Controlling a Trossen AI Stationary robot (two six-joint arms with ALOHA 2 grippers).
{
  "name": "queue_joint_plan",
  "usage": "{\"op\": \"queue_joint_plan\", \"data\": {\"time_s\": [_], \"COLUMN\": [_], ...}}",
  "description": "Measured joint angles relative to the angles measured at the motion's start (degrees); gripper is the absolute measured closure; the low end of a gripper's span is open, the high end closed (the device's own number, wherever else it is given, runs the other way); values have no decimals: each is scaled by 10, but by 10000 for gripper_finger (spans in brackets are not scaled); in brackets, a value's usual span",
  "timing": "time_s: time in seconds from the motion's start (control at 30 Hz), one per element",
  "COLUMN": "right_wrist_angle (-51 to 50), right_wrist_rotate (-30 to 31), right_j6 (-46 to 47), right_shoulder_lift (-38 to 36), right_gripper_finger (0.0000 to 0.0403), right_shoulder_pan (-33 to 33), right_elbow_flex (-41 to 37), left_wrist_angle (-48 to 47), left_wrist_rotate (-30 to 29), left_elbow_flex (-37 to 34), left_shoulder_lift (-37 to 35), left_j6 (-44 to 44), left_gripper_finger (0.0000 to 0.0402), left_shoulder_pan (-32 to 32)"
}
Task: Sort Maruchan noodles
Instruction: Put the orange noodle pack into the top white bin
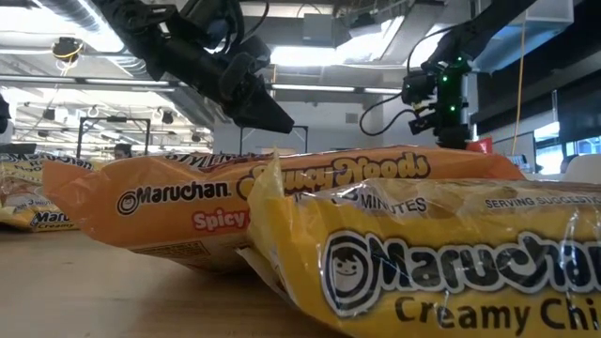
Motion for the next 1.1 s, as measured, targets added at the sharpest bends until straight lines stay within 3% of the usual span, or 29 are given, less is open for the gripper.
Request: {"op": "queue_joint_plan", "data": {"time_s": [0.3,0.73,1.1], "right_wrist_angle": [-143,-64,-38], "right_wrist_rotate": [11,-132,-49], "right_j6": [31,97,-35], "right_shoulder_lift": [0,0,-1], "right_gripper_finger": [327,327,327], "right_shoulder_pan": [17,53,53], "right_elbow_flex": [7,-6,32], "left_wrist_angle": [0,1,1], "left_wrist_rotate": [0,0,0], "left_elbow_flex": [0,0,0], "left_shoulder_lift": [0,0,0], "left_j6": [0,0,0], "left_gripper_finger": [237,237,237], "left_shoulder_pan": [0,0,0]}}
